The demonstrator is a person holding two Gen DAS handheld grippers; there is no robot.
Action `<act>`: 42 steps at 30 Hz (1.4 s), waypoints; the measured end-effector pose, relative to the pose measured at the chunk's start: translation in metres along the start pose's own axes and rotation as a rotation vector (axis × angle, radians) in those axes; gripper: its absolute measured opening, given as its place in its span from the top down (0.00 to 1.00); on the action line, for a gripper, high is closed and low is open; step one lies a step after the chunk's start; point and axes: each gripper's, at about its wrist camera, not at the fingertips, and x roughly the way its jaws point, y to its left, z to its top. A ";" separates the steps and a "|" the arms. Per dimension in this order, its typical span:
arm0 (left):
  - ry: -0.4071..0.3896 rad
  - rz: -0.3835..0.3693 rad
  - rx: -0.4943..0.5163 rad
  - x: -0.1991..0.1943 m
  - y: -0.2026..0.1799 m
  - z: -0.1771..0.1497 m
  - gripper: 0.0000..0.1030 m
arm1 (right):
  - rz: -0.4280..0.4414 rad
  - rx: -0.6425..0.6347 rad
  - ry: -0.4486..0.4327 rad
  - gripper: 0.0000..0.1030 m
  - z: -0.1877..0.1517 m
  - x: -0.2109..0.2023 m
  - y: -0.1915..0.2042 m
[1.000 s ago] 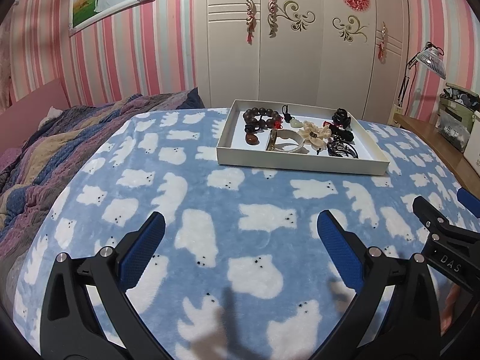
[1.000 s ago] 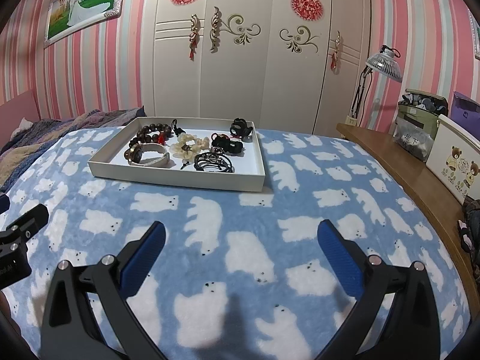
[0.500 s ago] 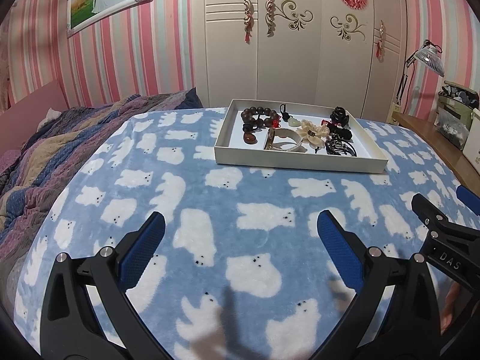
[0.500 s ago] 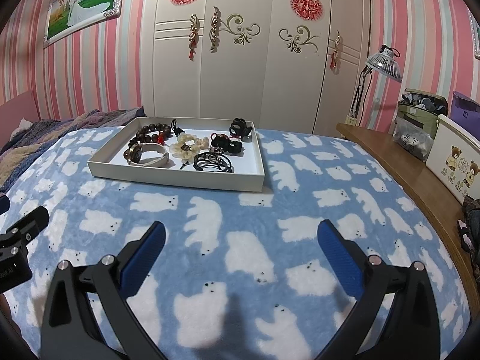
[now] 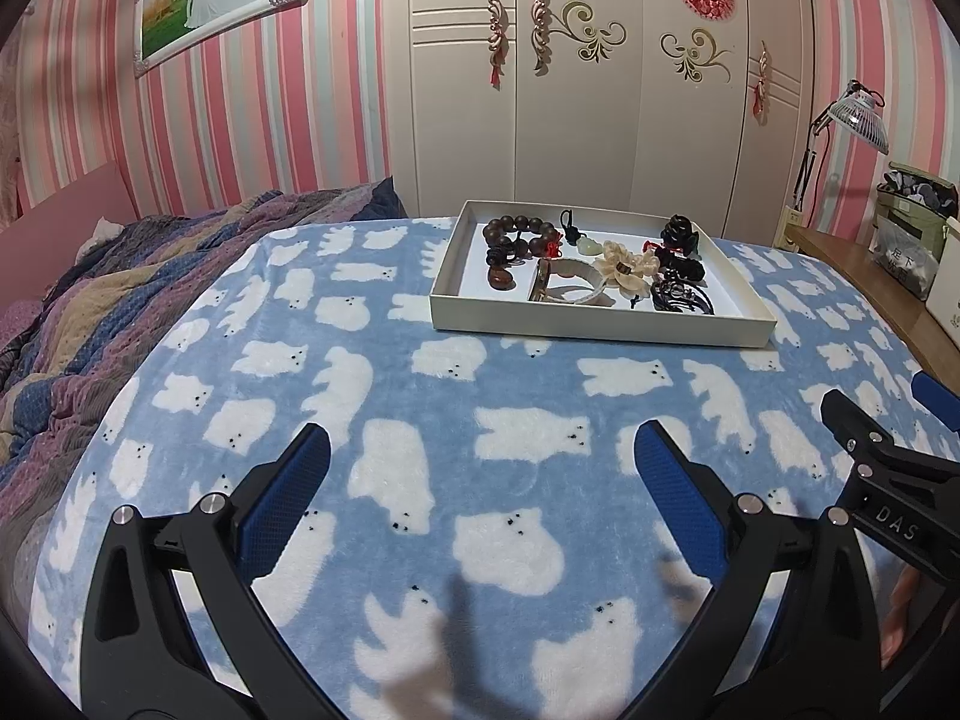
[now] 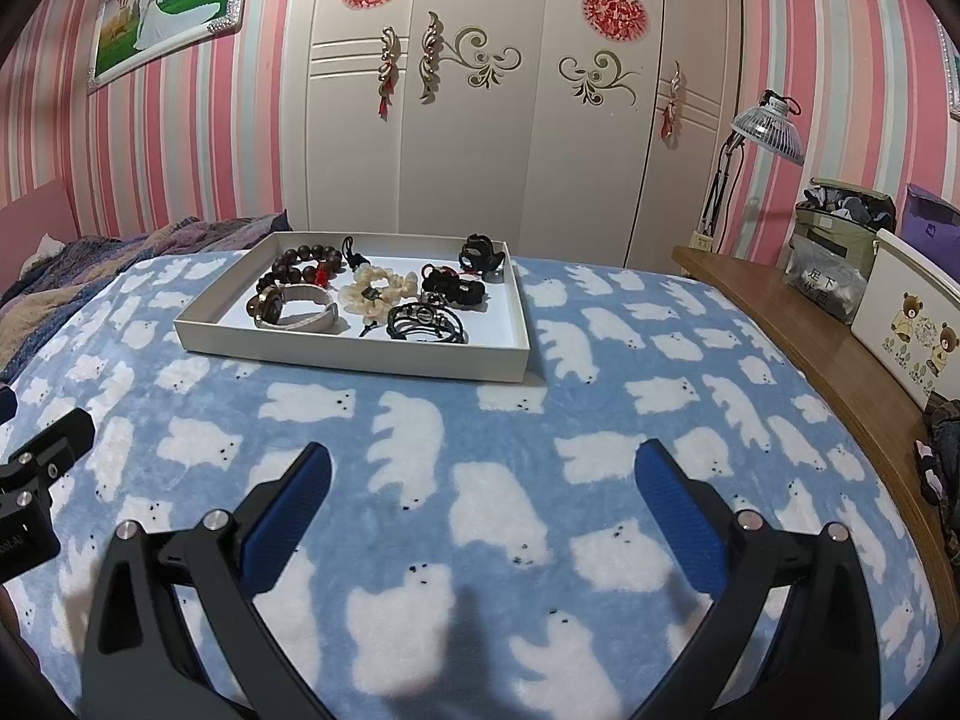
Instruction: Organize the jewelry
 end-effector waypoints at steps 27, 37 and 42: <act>0.002 0.000 -0.001 0.001 0.001 0.000 0.03 | -0.001 -0.001 0.001 0.02 0.000 0.001 0.000; -0.001 0.002 0.001 0.001 0.001 0.000 0.03 | -0.001 -0.001 0.000 0.02 -0.001 0.001 0.000; -0.001 0.002 0.001 0.001 0.001 0.000 0.03 | -0.001 -0.005 0.003 0.02 -0.003 0.003 -0.001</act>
